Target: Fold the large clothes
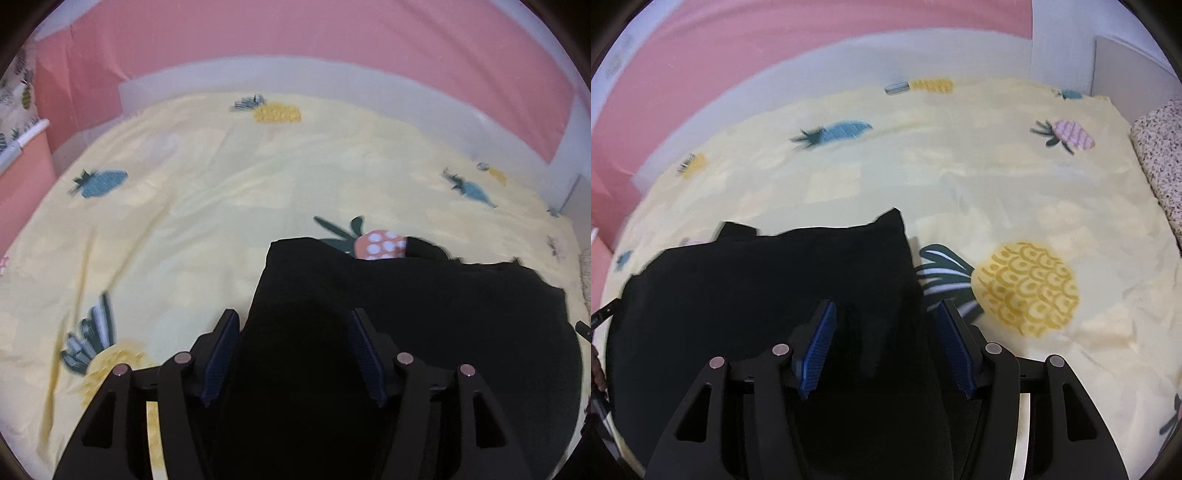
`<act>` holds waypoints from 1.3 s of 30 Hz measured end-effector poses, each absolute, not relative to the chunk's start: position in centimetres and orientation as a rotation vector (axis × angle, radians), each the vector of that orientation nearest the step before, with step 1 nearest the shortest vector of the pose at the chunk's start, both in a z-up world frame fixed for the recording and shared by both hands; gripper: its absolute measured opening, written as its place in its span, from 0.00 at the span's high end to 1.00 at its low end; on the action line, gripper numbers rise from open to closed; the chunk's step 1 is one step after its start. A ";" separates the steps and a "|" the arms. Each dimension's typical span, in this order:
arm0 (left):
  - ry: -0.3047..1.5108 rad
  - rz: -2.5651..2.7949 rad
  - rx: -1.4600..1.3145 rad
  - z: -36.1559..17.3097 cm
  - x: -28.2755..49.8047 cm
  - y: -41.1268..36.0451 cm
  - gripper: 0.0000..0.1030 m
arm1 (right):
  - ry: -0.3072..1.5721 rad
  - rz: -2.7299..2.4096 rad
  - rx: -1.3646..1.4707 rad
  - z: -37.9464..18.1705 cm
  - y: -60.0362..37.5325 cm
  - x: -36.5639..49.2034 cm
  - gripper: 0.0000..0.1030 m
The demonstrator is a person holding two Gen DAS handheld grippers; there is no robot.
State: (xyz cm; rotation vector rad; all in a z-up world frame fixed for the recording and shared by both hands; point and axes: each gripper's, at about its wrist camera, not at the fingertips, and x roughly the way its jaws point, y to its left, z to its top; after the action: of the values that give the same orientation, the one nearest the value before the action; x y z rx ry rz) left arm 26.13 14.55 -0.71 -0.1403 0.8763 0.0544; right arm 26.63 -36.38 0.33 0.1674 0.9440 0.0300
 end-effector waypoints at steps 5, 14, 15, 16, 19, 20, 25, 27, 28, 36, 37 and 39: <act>0.810 0.027 -0.158 2.6 19.1 13.5 0.38 | 0.891 0.074 0.189 3.1 -35.4 19.9 0.44; 0.795 0.002 -0.140 5.3 9.1 10.3 0.38 | 0.844 0.129 0.099 5.8 -31.2 9.7 0.44; 0.797 -0.005 -0.135 5.5 8.1 9.9 0.38 | 0.838 0.137 0.081 6.1 -30.6 8.7 0.44; 0.798 -0.011 -0.129 5.6 7.5 9.5 0.38 | 0.831 0.140 0.068 6.4 -30.1 7.7 0.44; 0.809 -0.023 -0.114 5.8 5.1 8.1 0.38 | 0.821 0.165 0.040 6.9 -28.7 5.5 0.44; 0.813 -0.031 -0.118 5.9 4.5 7.8 0.38 | 0.816 0.168 0.026 7.0 -28.3 4.9 0.44; 0.834 -0.054 -0.107 5.9 2.1 5.8 0.38 | 0.809 0.175 -0.012 7.7 -26.6 2.0 0.44; 0.845 -0.072 -0.100 5.7 1.2 5.1 0.38 | 0.814 0.177 -0.013 7.6 -26.2 1.1 0.44; 0.851 -0.075 -0.098 5.7 1.0 4.8 0.38 | 0.812 0.174 -0.015 7.7 -26.0 0.8 0.44; 0.894 -0.105 -0.065 4.7 -1.3 2.7 0.38 | 0.816 0.178 -0.020 7.7 -24.6 -1.3 0.44; 0.899 -0.107 -0.059 4.6 -1.4 2.5 0.38 | 0.817 0.178 -0.023 7.7 -24.4 -1.5 0.44; 0.908 -0.115 -0.052 4.4 -1.6 2.1 0.38 | 0.822 0.182 -0.026 7.5 -24.1 -1.7 0.44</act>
State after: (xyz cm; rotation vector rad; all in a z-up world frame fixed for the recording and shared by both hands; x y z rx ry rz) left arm -1.55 2.05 4.39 -0.0519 0.9077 -0.1145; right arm -1.73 -24.08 7.49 -0.0258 0.8220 0.1818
